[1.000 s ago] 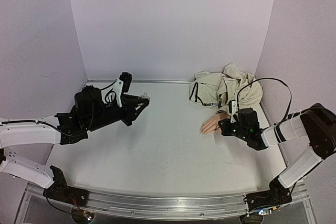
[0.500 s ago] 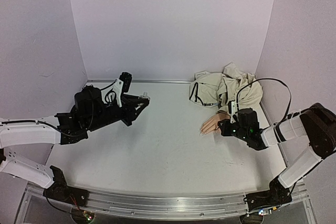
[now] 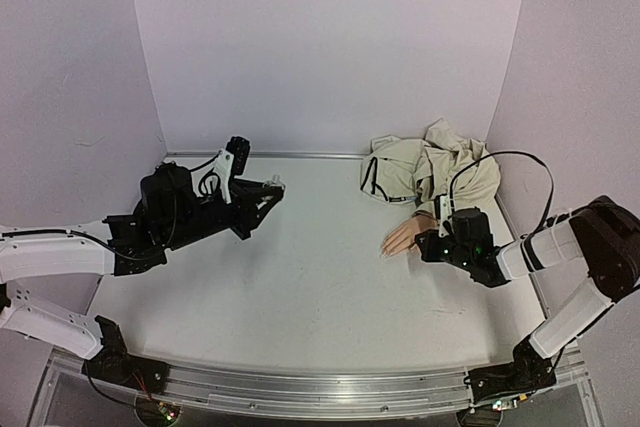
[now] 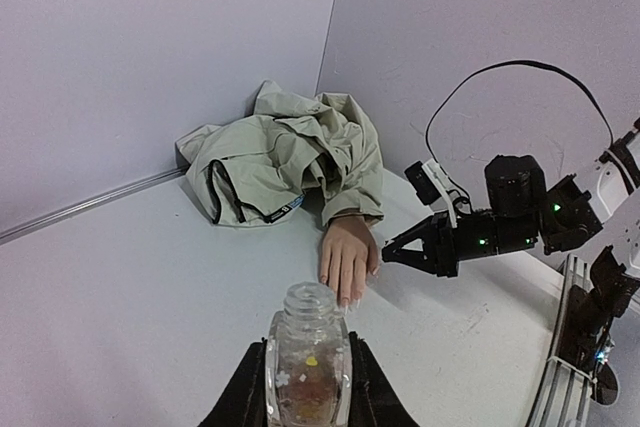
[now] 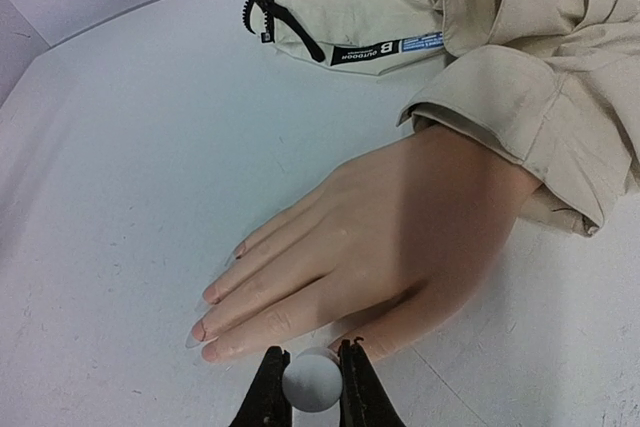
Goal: Paint the nails
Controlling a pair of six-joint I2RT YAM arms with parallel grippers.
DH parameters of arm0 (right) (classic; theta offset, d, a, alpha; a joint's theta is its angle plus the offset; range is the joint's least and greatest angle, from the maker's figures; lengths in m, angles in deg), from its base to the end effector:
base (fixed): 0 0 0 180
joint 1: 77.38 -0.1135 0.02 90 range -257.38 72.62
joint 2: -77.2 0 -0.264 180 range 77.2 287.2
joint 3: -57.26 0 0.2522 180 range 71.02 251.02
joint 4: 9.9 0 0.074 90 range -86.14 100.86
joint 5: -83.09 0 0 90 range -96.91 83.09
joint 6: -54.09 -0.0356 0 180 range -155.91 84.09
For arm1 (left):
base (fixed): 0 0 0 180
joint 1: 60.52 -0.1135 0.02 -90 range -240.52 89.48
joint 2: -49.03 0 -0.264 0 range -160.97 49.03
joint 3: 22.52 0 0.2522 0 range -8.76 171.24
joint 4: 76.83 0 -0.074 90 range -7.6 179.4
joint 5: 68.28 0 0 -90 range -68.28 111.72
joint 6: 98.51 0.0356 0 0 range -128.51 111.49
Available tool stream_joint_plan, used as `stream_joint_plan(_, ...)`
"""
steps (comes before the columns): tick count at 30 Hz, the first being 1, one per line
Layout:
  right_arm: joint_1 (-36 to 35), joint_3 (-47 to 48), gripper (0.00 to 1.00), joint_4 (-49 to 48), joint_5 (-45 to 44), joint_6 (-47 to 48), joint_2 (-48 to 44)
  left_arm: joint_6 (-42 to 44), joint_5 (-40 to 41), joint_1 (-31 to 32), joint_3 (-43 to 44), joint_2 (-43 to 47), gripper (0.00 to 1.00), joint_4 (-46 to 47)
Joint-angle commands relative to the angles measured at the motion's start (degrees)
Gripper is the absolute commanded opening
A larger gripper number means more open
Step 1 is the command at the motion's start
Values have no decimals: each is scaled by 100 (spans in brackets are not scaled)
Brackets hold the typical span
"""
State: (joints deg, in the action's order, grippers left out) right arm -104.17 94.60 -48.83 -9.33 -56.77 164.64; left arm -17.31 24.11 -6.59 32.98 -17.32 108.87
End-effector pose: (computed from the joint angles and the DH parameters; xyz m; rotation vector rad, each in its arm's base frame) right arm 0.2484 0.1237 0.1625 -0.0619 1.7992 0.5628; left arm 0.1607 -0.2181 0.2980 0.6306 1.6030 -0.7886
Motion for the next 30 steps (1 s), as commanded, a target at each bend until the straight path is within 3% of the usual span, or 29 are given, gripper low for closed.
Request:
stream_joint_plan(1, -33, 58, 0, -64, -33, -15, 92, 72, 90, -32, 36, 169, 0, 194)
stream_joint_plan(30, -66, -70, 0, 33, 525, 44, -251, 72, 86, -32, 17, 286, 0, 154)
